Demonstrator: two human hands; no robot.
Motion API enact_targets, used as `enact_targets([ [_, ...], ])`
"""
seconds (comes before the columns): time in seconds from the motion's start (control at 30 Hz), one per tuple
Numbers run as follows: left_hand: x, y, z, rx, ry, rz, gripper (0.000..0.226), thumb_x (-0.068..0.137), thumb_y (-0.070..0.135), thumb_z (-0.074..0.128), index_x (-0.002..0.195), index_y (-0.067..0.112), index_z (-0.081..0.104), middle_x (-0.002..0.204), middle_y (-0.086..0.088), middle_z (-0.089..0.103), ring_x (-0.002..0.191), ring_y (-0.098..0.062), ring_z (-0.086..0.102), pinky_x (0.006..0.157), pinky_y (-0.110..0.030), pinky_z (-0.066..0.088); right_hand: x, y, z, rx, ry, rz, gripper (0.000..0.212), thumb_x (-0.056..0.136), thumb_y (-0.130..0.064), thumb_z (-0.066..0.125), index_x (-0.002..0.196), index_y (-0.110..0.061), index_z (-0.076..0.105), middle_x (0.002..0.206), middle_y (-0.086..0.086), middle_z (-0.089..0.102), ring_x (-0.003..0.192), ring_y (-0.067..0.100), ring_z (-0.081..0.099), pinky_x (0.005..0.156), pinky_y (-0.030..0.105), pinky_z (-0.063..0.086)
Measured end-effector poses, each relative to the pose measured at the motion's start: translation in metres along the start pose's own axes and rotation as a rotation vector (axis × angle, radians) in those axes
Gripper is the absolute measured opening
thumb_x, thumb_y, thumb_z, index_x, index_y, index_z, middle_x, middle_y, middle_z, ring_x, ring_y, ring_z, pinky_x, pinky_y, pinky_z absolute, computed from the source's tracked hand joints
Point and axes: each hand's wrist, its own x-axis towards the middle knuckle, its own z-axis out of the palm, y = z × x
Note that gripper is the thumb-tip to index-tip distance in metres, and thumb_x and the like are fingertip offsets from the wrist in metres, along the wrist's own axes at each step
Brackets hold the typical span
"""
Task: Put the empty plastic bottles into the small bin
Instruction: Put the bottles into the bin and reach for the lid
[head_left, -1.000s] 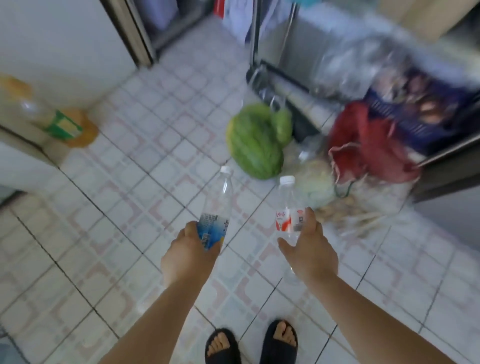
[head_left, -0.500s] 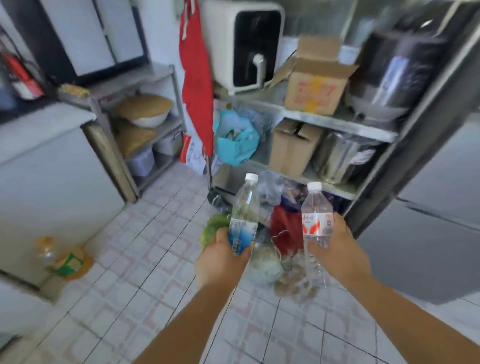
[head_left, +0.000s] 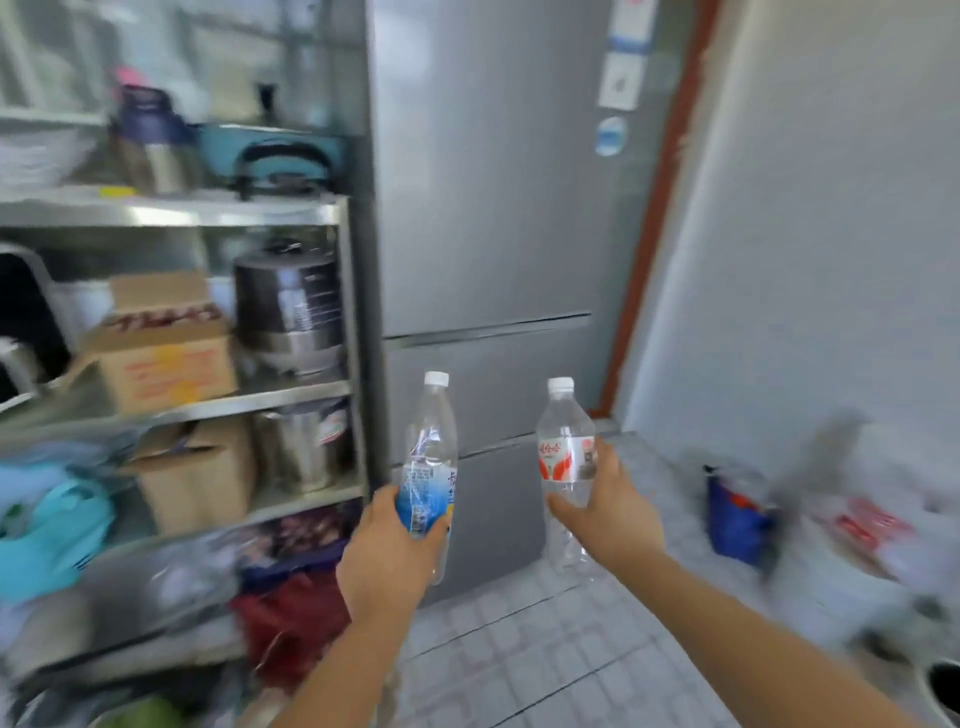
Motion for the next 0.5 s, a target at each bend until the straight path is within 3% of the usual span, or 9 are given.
enact_targets([
  [0.1,-0.020,0.074,0.060,-0.078,-0.134,0.040,0.049,0.071,0.056,0.070,0.108,0.030,0.052,0.092,0.009,0.065,0.075,-0.020,0.058,0.061,-0.031,0.042,0.005,0.072,-0.058,-0.054,0.102,0.126,0.083,0.076,-0.053,0.063,0.140,-0.025,0.018,0.133,-0.002,0.050,0.104,0.030,0.060,0.080,0.040,0.049],
  [0.2,-0.047,0.148,0.130,-0.172,-0.273,0.099,0.047,0.070,0.053,0.072,0.105,0.030,0.051,0.093,0.009,0.066,0.074,-0.018,0.059,0.060,-0.031,0.046,0.009,0.156,-0.116,-0.113,0.191,0.234,0.086,0.077,-0.052,0.063,0.142,-0.024,0.015,0.134,-0.002,0.049,0.103,0.026,0.061,0.072,0.036,0.048],
  [0.37,-0.090,0.241,0.219,-0.198,-0.361,0.205,0.047,0.069,0.052,0.072,0.105,0.030,0.052,0.087,0.013,0.059,0.074,-0.016,0.058,0.059,-0.030,0.044,0.008,0.267,-0.192,-0.193,0.250,0.348,0.085,0.078,-0.054,0.060,0.143,-0.022,0.014,0.133,-0.002,0.050,0.100,0.024,0.062,0.066,0.034,0.046],
  [0.5,-0.133,0.318,0.288,-0.188,-0.450,0.285,0.046,0.067,0.057,0.070,0.102,0.031,0.052,0.088,0.012,0.064,0.073,-0.017,0.058,0.058,-0.030,0.044,0.005,0.349,-0.249,-0.278,0.271,0.407,0.090,0.079,-0.058,0.057,0.144,-0.022,0.008,0.134,0.001,0.049,0.099,0.024,0.063,0.071,0.039,0.054],
])
